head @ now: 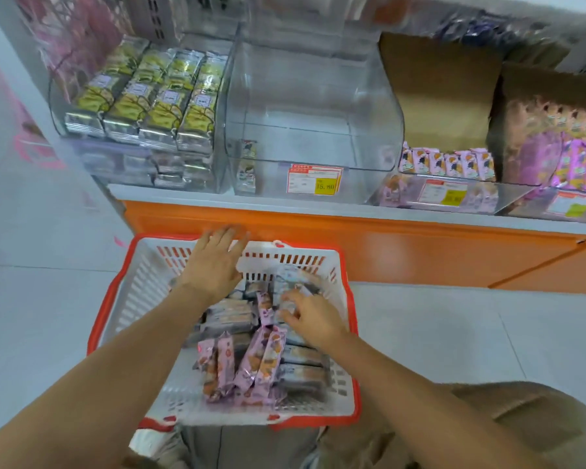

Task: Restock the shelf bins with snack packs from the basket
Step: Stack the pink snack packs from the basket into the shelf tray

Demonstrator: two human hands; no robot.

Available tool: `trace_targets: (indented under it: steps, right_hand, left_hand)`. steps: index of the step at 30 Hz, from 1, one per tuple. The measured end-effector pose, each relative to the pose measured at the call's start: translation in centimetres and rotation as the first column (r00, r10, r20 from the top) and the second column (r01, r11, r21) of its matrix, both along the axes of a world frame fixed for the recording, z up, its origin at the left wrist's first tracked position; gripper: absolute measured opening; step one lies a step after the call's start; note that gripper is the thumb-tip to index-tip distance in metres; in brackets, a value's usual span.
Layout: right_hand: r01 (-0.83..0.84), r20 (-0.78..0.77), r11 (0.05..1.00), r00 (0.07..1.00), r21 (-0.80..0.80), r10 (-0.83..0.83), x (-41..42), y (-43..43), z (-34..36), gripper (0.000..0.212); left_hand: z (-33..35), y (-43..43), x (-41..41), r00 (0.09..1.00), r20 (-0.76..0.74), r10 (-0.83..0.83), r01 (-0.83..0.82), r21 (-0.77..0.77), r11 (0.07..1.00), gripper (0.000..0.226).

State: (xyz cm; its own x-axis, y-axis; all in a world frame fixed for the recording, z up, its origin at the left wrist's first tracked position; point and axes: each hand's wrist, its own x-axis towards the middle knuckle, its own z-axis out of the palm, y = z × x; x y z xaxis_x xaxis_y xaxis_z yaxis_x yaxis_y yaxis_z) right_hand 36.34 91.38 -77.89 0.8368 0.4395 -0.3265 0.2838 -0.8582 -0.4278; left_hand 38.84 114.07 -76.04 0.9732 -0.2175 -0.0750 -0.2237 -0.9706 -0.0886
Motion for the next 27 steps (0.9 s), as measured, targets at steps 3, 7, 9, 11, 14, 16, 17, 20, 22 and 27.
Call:
trace_targets:
  steps: [3, 7, 9, 11, 14, 16, 17, 20, 22, 27]
  right_hand:
    - [-0.101, -0.098, 0.993, 0.991, -0.067, 0.094, -1.8, 0.5, -2.4, 0.041]
    - [-0.135, -0.17, 0.987, 0.978, -0.086, 0.119, -3.4, 1.0, -4.4, 0.04]
    - [-0.136, -0.158, 0.984, 0.98, -0.111, 0.118, -3.7, 1.3, -5.1, 0.043]
    - [-0.105, -0.14, 0.989, 0.986, -0.103, 0.09, -3.8, 1.5, -5.3, 0.047]
    - [-0.049, -0.097, 0.994, 0.994, -0.098, 0.04, -4.1, 1.8, -5.3, 0.049]
    - [-0.014, -0.058, 0.997, 0.998, -0.079, 0.01, -4.2, 1.8, -5.0, 0.042]
    - [0.008, -0.052, 0.999, 0.999, -0.043, -0.01, -4.1, 1.7, -4.7, 0.039]
    - [0.084, -0.077, 0.987, 0.994, 0.134, -0.074, -3.4, 1.0, -3.6, 0.037]
    - [0.098, -0.049, 0.966, 0.995, 0.241, -0.089, -2.7, 0.3, -2.4, 0.037]
    - [0.056, 0.075, 0.908, 0.993, 0.415, -0.096, -0.7, -2.1, 1.3, 0.037]
  left_hand:
    - [-2.0, 0.5, 0.3, 0.996, -0.058, 0.066, -0.063, 0.051, 0.997, 0.084]
    - [-3.9, 0.8, 0.0, 0.984, -0.116, 0.138, -0.124, 0.115, 0.986, 0.081]
    - [-4.4, 0.9, -0.2, 0.98, -0.134, 0.148, -0.132, 0.115, 0.984, 0.078]
    - [-4.6, 0.9, -0.3, 0.982, -0.119, 0.144, -0.135, 0.085, 0.987, 0.076]
    - [-4.9, 0.8, -0.3, 0.981, -0.104, 0.166, -0.161, 0.054, 0.985, 0.078]
    - [-4.8, 0.6, -0.2, 0.978, -0.115, 0.176, -0.169, 0.064, 0.983, 0.08]
    - [-4.7, 0.6, -0.2, 0.977, -0.121, 0.175, -0.167, 0.073, 0.983, 0.08]
    - [-3.6, 0.2, -0.2, 0.982, -0.102, 0.156, -0.154, 0.027, 0.988, 0.075]
    - [-2.4, -0.2, -0.4, 0.99, -0.053, 0.131, -0.134, -0.05, 0.99, 0.068]
    - [1.3, -1.8, -1.0, 0.988, 0.151, 0.018, 0.008, -0.166, 0.986, 0.064]
